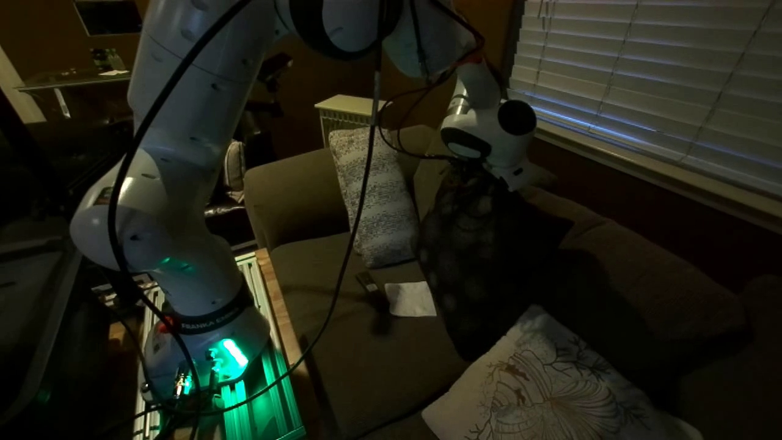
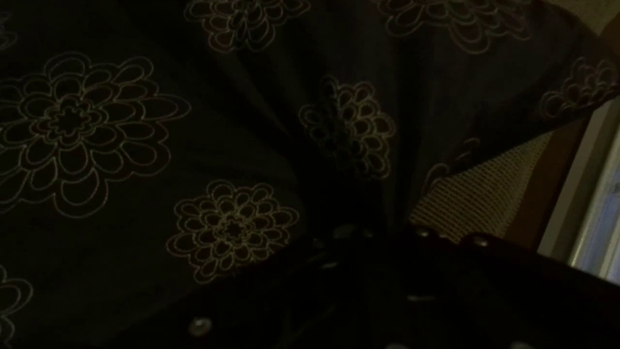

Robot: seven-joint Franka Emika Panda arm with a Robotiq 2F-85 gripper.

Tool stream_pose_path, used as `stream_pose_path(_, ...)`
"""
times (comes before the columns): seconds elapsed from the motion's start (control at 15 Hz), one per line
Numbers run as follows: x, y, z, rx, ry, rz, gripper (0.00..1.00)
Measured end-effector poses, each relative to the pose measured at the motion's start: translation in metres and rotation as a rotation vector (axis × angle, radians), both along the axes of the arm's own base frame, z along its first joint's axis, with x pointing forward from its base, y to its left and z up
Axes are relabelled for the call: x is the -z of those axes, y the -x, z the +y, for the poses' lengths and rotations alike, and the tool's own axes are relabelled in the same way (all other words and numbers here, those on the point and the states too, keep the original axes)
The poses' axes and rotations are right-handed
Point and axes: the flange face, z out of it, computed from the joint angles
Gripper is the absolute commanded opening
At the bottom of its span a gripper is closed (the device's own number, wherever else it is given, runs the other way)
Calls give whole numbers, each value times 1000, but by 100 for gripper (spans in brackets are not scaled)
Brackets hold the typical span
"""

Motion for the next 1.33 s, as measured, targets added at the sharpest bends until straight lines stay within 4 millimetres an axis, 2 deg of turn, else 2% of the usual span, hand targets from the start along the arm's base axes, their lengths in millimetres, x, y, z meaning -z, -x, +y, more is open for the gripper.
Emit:
stream_pose_path(0.33, 4, 1, 4, -8, -5, 7, 2)
stream_pose_path(0.87, 21, 3, -3, -58, 27, 77, 2)
stream_pose_path(1.33, 10, -9, 1, -67, 97, 31, 2)
